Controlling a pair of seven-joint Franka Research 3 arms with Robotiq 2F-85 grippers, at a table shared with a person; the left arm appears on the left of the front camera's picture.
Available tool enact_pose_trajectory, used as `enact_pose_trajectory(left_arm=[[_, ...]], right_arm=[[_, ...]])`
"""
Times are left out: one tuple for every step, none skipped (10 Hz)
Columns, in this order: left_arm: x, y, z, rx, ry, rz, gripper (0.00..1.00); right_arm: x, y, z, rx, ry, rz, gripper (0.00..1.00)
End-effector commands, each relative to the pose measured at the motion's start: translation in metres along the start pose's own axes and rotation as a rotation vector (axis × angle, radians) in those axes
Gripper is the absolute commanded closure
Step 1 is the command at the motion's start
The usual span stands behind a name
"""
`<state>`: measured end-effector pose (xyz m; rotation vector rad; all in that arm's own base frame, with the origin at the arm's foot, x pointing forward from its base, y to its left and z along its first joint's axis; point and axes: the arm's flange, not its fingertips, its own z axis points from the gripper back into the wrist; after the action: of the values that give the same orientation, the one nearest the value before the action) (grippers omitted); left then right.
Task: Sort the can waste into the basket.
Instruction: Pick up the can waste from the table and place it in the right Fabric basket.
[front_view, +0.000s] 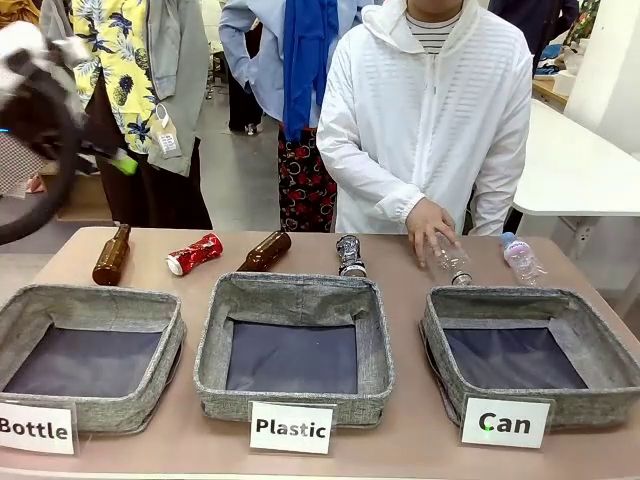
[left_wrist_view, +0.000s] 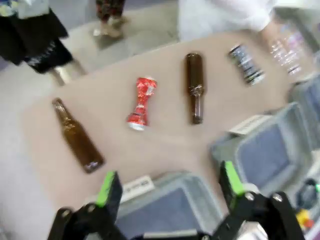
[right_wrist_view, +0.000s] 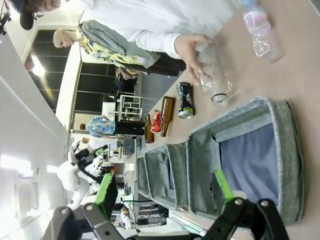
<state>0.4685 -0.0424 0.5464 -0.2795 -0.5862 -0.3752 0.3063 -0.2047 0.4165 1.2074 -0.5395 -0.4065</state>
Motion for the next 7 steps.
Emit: enact_pose_trajectory(left_arm=[[0.033, -0.003, -0.040, 0.201, 0.158, -0.110, 0.00], [0.047, -0.014, -0.063, 0.203, 0.211, -0.166, 0.00], [0.054, -0.017, -0.084, 0.210, 0.274, -0.208, 0.00], [0.056, -0.017, -0.104, 0.203, 0.352, -0.202, 0.00], [0.057, -0.014, -0.104, 0.103, 0.372, -0.143, 0.00], [0.059, -0.015, -0.074, 0.003, 0.275, -0.021, 0.00], [0.041, -0.018, -0.115, 0.194, 0.339, -0.202, 0.00]], right_arm=[[0.002, -0.001, -0.001, 0.025, -0.018, 0.025, 0.00], [0.002, -0.001, -0.001, 0.025, -0.018, 0.025, 0.00], [0.002, -0.001, -0.001, 0.025, -0.018, 0.025, 0.00], [0.002, -0.001, -0.001, 0.025, -0.018, 0.025, 0.00], [0.002, -0.001, -0.001, 0.025, -0.018, 0.025, 0.00], [0.002, -0.001, -0.001, 0.025, -0.018, 0.025, 0.00], [0.002, -0.001, -0.001, 0.025, -0.018, 0.025, 0.00]])
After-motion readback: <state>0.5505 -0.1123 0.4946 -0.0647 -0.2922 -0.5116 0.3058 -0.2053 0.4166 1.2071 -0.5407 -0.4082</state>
